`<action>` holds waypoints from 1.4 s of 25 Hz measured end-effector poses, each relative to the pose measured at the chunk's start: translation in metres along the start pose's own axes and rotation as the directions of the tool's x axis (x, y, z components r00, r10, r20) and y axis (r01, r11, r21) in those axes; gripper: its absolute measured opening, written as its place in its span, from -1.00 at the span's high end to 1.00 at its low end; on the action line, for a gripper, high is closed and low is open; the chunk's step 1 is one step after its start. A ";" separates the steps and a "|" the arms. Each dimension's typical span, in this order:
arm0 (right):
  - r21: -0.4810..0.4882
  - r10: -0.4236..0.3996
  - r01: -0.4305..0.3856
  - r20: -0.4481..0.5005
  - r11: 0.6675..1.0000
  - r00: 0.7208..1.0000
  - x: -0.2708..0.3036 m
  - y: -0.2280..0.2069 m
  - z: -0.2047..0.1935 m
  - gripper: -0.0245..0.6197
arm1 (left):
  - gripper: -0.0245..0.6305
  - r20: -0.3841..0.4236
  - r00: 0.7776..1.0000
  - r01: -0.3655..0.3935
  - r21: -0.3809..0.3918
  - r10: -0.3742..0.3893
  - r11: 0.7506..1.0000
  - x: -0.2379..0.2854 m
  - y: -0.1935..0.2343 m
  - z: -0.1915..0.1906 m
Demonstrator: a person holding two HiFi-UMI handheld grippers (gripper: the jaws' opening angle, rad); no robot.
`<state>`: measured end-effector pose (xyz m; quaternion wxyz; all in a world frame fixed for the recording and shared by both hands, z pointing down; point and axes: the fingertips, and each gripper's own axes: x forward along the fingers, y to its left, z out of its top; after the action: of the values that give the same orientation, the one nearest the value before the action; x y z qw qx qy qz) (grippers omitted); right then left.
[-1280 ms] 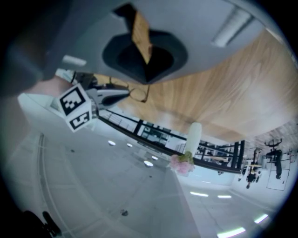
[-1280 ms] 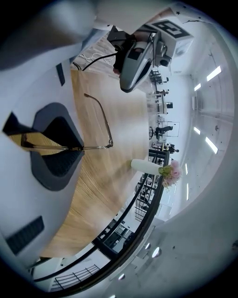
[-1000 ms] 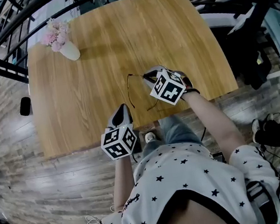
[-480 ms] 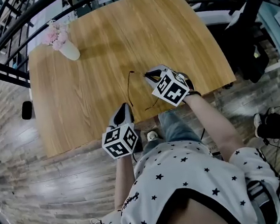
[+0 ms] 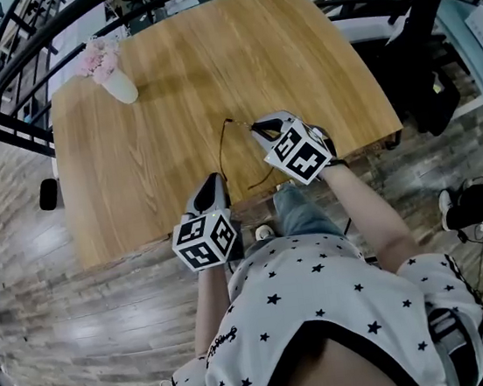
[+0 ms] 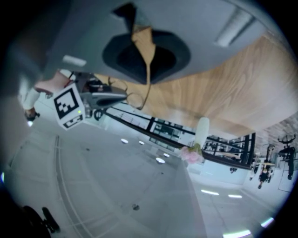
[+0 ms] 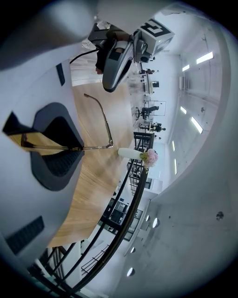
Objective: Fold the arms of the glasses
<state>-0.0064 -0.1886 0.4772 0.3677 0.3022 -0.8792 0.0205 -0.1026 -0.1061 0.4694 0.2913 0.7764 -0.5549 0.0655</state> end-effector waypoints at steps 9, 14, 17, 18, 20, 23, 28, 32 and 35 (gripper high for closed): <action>0.001 0.002 -0.002 0.016 1.000 1.000 -0.017 0.011 0.001 0.82 | 0.67 -0.012 1.000 0.013 0.076 -0.012 0.997 -0.010 -0.008 -0.004; 0.002 0.000 0.000 0.029 1.000 1.000 -0.021 0.013 0.004 0.82 | 0.65 -0.022 1.000 0.018 0.089 -0.016 0.996 -0.011 -0.010 -0.010; 0.001 0.000 0.000 0.037 1.000 0.999 -0.024 0.013 0.005 0.82 | 0.65 -0.034 0.999 0.021 0.082 -0.019 0.996 -0.008 -0.011 -0.014; 0.001 0.000 0.000 0.039 1.000 0.999 -0.025 0.013 0.006 0.82 | 0.65 -0.036 0.999 0.023 0.076 -0.020 0.997 -0.007 -0.011 -0.015; 0.002 0.000 0.000 0.043 1.000 0.999 -0.027 0.013 0.007 0.82 | 0.65 -0.040 0.999 0.027 0.071 -0.024 0.997 -0.006 -0.013 -0.016; 0.004 0.000 -0.001 0.049 1.000 0.999 -0.028 0.013 0.009 0.82 | 0.65 -0.047 0.999 0.028 0.076 -0.025 0.997 -0.004 -0.014 -0.016; 0.007 0.002 -0.003 0.058 1.000 0.998 -0.031 0.014 0.011 0.82 | 0.68 -0.052 0.999 0.016 0.079 -0.012 0.997 -0.002 -0.016 -0.016; 0.008 0.006 -0.007 0.065 1.000 0.998 -0.033 0.016 0.013 0.82 | 0.72 -0.059 0.998 0.009 0.083 -0.004 0.997 -0.002 -0.018 -0.018; 0.011 0.005 -0.006 0.065 1.000 0.998 -0.031 0.014 0.014 0.82 | 0.79 -0.058 0.998 0.016 0.085 -0.011 0.996 -0.002 -0.022 -0.017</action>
<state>-0.0058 -0.1644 0.4495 0.3372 0.3023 -0.8914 0.0164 -0.0792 -0.0909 0.4745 0.2741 0.7897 -0.5377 0.1097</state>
